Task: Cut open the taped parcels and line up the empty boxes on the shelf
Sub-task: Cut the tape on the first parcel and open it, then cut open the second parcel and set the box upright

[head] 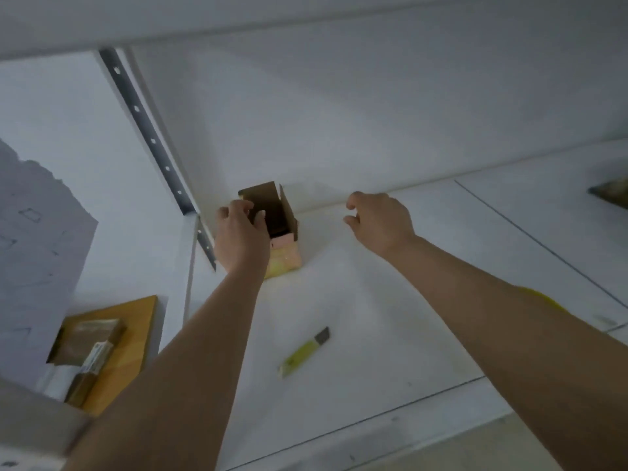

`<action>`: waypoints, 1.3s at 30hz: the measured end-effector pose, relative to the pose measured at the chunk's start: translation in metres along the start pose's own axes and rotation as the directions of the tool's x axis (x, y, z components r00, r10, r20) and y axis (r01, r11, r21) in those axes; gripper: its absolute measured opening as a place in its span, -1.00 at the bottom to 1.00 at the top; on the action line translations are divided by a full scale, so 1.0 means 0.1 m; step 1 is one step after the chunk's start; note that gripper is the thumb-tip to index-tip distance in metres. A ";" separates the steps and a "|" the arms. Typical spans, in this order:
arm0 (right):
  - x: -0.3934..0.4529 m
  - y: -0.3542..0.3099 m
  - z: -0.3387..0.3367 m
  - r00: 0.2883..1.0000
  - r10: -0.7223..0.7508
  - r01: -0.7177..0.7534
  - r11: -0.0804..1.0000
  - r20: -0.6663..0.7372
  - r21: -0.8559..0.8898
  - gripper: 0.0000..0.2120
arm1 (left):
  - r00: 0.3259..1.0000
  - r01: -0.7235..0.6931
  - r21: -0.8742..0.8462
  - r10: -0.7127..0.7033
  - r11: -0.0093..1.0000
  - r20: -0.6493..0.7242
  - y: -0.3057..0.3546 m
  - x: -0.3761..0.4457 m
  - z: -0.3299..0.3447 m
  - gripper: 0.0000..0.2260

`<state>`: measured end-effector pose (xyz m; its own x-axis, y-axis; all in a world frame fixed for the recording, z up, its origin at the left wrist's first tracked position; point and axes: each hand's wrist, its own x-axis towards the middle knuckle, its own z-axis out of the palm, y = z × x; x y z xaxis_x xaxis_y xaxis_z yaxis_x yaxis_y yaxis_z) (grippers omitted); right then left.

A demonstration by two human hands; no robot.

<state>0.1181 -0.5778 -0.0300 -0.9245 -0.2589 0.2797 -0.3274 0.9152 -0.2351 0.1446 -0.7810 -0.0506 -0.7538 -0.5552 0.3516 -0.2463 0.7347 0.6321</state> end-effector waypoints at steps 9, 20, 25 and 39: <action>-0.84 1.06 -0.51 0.971 0.228 -0.237 0.913 -0.068 -0.331 -0.73 | 0.772 -0.572 -0.139 0.587 0.809 0.243 1.28 -0.85 0.63 -0.78; -2.19 2.82 -1.32 0.877 0.445 -0.480 0.803 -0.180 -0.354 -0.71 | 0.506 -0.776 -0.215 0.789 0.592 0.348 2.78 -2.58 1.47 -0.73; -2.80 3.67 -1.77 0.836 0.496 -0.549 0.752 -0.235 -0.364 -0.63 | 0.394 -0.827 -0.244 0.832 0.506 0.390 3.54 -3.39 1.76 -0.69; -3.11 5.09 -1.93 0.794 0.562 -0.608 0.729 -0.232 -0.314 -0.59 | 0.269 -0.878 -0.258 0.860 0.404 0.433 4.72 -3.96 2.54 -0.62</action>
<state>0.2763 0.0285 -0.0573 -0.8728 0.3805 0.3058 0.3845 0.9218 -0.0497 0.1727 -0.1156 -0.0669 -0.6784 0.6516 0.3393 0.7190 0.6837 0.1247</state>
